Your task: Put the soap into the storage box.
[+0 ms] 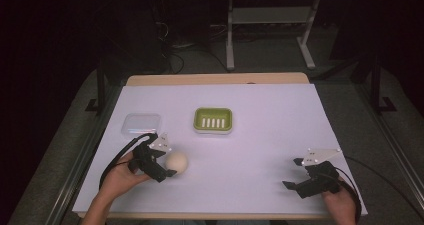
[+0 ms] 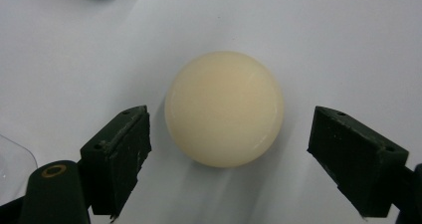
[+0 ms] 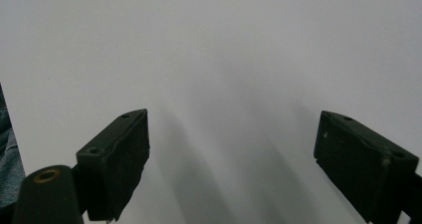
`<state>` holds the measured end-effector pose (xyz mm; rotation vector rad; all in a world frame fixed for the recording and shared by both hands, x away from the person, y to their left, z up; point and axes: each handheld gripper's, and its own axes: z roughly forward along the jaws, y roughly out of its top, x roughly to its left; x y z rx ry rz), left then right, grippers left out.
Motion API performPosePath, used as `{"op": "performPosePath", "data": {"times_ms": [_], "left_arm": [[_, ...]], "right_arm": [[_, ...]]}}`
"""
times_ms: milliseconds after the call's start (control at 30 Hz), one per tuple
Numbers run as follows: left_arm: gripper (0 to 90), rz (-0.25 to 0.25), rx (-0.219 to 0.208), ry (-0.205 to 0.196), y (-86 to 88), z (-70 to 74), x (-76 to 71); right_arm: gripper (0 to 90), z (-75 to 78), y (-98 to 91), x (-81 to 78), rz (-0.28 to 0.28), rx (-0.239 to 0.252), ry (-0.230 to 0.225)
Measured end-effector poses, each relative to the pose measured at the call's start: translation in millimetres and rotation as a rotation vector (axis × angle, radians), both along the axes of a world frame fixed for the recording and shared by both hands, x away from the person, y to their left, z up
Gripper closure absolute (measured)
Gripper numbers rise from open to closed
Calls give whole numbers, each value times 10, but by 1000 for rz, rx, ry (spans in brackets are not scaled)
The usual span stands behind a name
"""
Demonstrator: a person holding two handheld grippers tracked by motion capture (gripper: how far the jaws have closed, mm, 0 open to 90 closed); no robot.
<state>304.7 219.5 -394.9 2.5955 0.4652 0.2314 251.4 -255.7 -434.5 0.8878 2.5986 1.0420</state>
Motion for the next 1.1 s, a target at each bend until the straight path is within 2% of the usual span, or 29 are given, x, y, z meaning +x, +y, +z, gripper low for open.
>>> {"op": "performPosePath", "data": {"times_ms": [633,1100], "left_arm": [[160,-10,31,21,-91,-44,70],[162,-35,60,42,-191,-72,136]], "right_arm": [[135,-2,10,0,9,-5,7],[135,-5,25,0,12,-3,8]]}}
